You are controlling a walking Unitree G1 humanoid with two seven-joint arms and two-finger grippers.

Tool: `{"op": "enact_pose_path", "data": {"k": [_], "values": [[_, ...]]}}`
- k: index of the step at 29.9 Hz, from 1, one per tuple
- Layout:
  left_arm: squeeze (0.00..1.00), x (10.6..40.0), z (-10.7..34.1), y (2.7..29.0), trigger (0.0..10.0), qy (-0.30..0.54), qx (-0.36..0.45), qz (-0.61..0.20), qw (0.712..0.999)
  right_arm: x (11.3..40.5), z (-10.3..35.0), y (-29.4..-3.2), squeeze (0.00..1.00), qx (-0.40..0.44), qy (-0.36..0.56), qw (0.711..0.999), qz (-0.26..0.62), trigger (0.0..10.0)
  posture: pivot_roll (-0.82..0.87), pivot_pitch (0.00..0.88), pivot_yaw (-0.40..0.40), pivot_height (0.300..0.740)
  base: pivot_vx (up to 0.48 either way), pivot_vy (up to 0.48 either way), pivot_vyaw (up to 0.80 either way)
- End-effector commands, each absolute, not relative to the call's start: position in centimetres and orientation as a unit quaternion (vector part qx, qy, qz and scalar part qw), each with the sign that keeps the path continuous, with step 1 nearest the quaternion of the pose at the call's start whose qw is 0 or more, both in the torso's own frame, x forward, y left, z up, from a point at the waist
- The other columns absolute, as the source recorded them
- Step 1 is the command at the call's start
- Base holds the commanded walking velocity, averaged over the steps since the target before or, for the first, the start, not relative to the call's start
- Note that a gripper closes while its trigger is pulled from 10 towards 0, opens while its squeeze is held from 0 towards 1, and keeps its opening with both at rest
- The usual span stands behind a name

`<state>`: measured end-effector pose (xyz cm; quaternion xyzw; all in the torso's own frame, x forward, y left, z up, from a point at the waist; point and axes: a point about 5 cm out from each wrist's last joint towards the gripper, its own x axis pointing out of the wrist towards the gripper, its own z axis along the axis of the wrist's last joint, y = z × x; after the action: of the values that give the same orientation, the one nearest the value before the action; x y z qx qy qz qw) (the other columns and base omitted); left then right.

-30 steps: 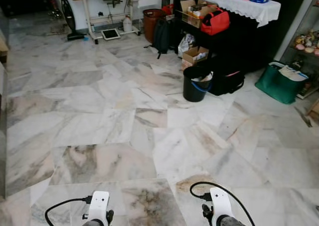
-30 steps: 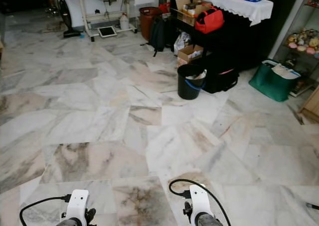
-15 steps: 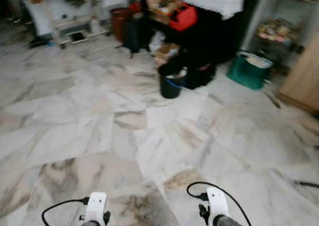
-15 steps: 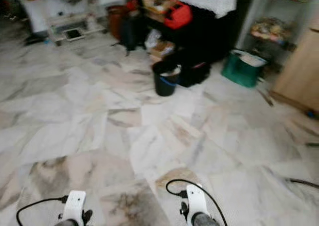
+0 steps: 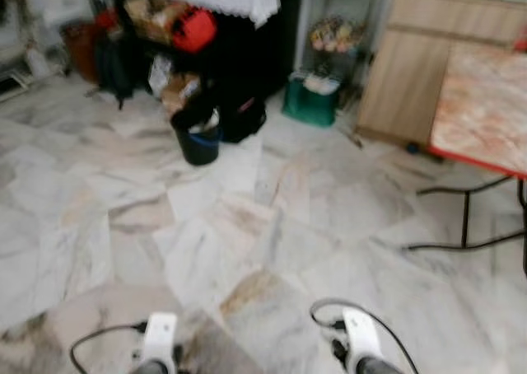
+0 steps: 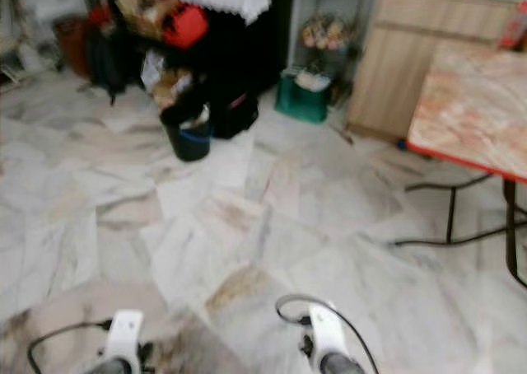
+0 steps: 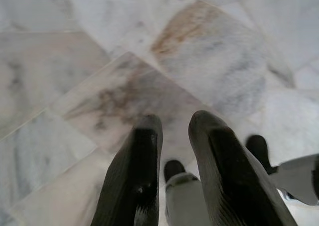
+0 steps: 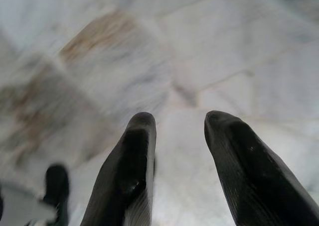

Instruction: Setting the table

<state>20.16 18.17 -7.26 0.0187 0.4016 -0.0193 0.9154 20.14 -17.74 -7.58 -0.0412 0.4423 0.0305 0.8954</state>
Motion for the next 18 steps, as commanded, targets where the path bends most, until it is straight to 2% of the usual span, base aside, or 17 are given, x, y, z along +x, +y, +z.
{"op": "enact_pose_path", "data": {"k": [1,10,18], "values": [[0.0,19.87,-7.34,18.99,10.0,0.409,0.032,-0.017,0.912,20.01,-7.73,-16.95,0.0,-0.033,0.445,0.894,0.036,10.0,0.01,0.0,-0.003,0.728,0.0,0.0,-0.75],[0.0,19.79,-7.38,18.94,10.0,0.408,0.034,-0.015,0.912,19.87,-7.78,-16.97,0.0,-0.033,0.443,0.895,0.035,10.0,0.02,0.0,-0.014,0.728,0.0,0.0,-0.68],[0.0,19.79,-7.41,18.75,10.0,0.408,0.031,-0.015,0.912,20.24,-7.54,-17.1,0.0,-0.032,0.433,0.9,0.034,10.0,0.01,0.0,-0.013,0.728,0.0,0.0,0.0]]}}
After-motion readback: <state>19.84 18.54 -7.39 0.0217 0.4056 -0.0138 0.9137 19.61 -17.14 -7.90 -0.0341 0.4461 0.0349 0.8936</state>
